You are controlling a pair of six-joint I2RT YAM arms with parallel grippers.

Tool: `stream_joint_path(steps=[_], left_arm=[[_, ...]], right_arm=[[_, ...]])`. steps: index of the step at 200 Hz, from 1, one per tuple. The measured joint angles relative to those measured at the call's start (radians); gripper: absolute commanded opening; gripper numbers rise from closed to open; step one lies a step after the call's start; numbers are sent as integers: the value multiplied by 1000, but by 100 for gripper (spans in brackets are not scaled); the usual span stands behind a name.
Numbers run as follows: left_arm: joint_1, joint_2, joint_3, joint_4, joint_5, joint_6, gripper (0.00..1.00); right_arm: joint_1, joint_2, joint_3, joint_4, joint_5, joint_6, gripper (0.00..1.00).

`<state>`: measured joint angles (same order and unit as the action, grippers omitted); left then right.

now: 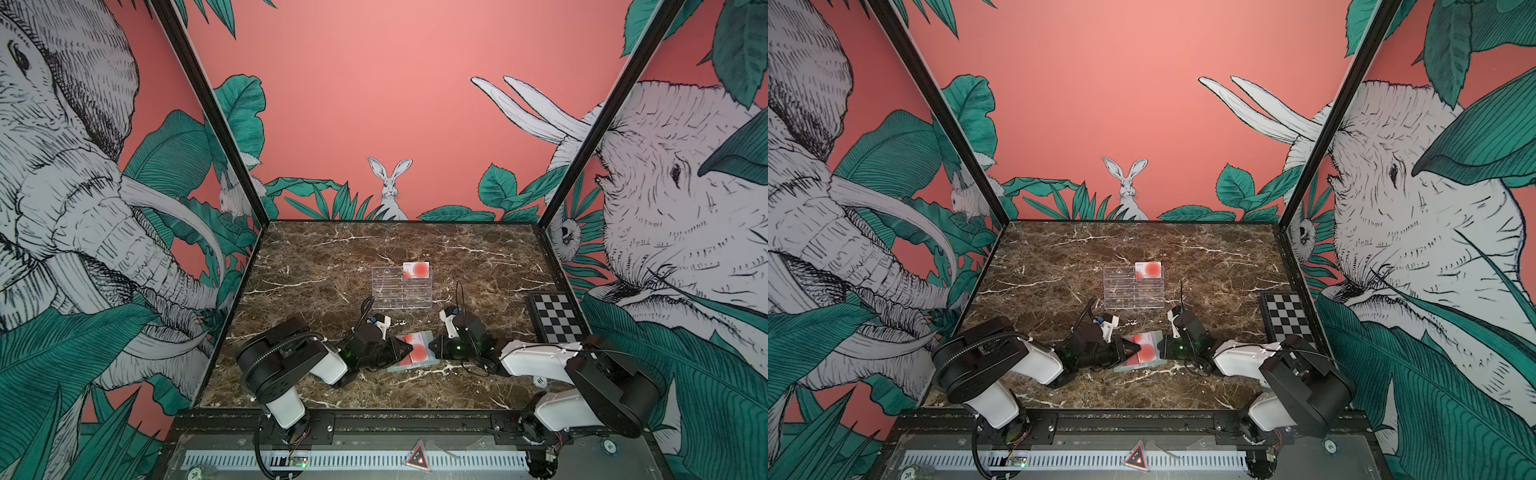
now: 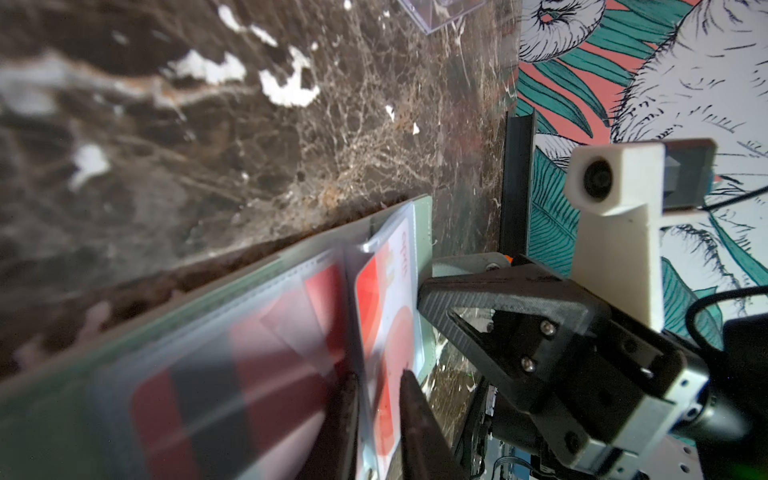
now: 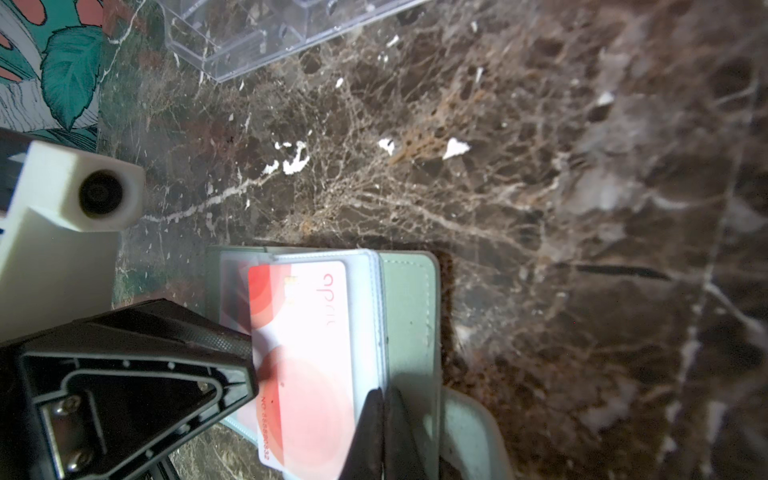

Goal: Take the credit cards out of the card holder

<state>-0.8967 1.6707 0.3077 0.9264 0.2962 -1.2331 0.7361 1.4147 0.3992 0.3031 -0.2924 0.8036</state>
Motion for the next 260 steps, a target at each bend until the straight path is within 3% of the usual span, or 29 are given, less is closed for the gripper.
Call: stream_joint_path(steps=[75, 191, 260], left_arm=[[0, 20, 0, 23, 0, -9, 0], [-2, -187, -7, -203, -31, 45, 0], [-2, -421, 33, -485, -80, 130, 0]], right_arm=[[0, 0, 0, 0, 0, 0, 0], [2, -39, -19, -27, 17, 1, 0], [3, -103, -26, -114, 35, 0, 0]])
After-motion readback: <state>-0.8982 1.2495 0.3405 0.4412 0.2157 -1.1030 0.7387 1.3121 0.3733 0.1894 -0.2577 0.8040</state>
